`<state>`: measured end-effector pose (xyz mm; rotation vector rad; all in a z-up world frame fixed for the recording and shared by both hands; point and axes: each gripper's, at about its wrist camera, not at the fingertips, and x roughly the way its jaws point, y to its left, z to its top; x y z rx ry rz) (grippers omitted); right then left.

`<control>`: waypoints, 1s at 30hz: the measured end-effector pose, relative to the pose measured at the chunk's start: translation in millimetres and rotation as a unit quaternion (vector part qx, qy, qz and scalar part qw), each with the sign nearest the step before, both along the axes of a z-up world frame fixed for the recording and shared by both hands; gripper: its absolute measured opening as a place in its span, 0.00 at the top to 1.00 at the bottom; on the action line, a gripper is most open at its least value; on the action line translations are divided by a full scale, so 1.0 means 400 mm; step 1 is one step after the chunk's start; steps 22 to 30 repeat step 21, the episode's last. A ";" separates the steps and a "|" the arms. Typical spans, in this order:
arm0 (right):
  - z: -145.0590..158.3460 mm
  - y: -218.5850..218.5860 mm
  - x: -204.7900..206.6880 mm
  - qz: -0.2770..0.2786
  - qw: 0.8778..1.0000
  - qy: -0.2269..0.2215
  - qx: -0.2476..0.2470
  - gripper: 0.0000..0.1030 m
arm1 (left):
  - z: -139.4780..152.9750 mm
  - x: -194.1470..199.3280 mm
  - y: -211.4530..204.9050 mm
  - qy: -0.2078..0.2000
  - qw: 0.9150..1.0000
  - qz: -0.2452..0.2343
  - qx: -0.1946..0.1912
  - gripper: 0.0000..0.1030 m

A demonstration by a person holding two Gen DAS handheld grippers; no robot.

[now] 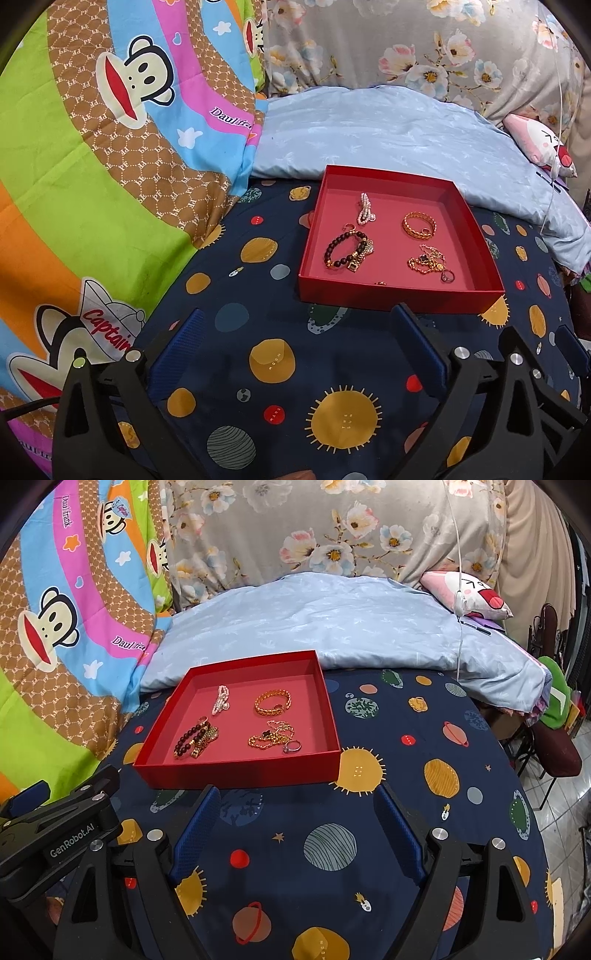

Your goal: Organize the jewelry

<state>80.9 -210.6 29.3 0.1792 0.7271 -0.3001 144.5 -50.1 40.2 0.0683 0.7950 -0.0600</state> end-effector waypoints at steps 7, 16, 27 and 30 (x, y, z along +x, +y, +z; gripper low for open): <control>-0.005 0.003 0.001 0.000 1.000 0.002 -0.003 0.19 | -0.001 -0.005 0.002 -0.003 1.000 0.003 0.002 0.05; -0.002 0.000 -0.003 -0.004 1.000 0.005 -0.008 0.19 | 0.000 -0.003 -0.006 -0.004 1.000 -0.002 0.010 0.05; -0.001 -0.001 -0.006 -0.003 1.000 0.005 -0.006 0.19 | 0.001 -0.005 -0.005 -0.010 1.000 -0.001 0.011 0.05; -0.001 -0.001 -0.006 -0.003 1.000 0.005 -0.006 0.19 | 0.001 -0.005 -0.005 -0.010 1.000 -0.001 0.011 0.05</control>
